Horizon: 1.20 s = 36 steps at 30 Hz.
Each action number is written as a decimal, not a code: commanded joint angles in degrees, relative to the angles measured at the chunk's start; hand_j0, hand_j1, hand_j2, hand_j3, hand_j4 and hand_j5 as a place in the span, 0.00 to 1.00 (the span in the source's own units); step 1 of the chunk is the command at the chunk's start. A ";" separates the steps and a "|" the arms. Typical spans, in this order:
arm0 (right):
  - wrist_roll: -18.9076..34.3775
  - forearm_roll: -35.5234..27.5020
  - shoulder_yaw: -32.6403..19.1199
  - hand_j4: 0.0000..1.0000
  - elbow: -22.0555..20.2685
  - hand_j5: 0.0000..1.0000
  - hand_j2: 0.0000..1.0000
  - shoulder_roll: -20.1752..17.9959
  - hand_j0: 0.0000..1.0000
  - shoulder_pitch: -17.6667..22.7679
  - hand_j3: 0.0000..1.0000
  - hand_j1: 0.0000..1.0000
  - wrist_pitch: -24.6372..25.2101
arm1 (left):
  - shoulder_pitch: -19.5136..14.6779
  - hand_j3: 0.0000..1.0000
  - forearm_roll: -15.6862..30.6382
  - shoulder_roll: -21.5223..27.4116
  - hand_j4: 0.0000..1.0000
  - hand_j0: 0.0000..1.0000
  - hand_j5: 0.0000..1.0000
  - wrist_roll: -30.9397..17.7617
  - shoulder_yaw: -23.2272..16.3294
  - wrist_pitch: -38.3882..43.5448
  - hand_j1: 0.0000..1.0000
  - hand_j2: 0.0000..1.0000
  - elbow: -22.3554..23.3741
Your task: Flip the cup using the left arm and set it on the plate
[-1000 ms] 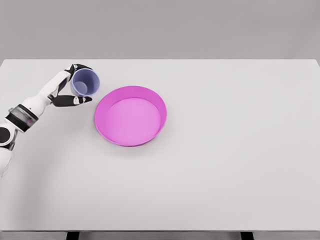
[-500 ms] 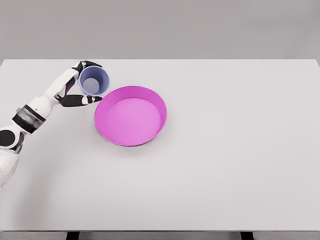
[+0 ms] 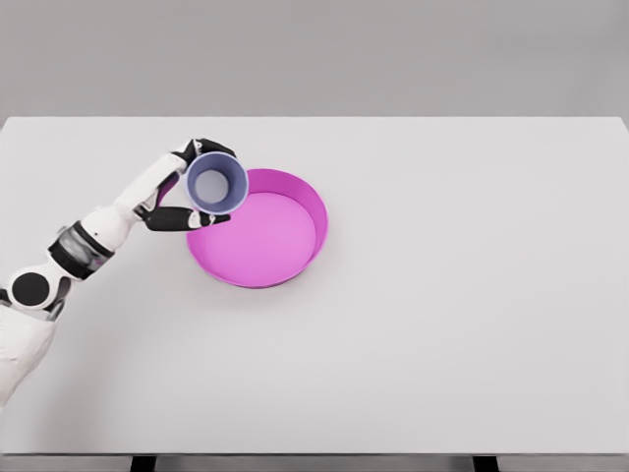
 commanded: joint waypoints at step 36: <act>0.01 -0.01 -0.03 1.00 0.00 1.00 1.00 0.00 1.00 0.00 1.00 1.00 0.00 | 3.43 0.42 3.48 -5.32 0.42 0.42 0.42 -0.05 -3.64 0.08 0.42 0.42 -0.32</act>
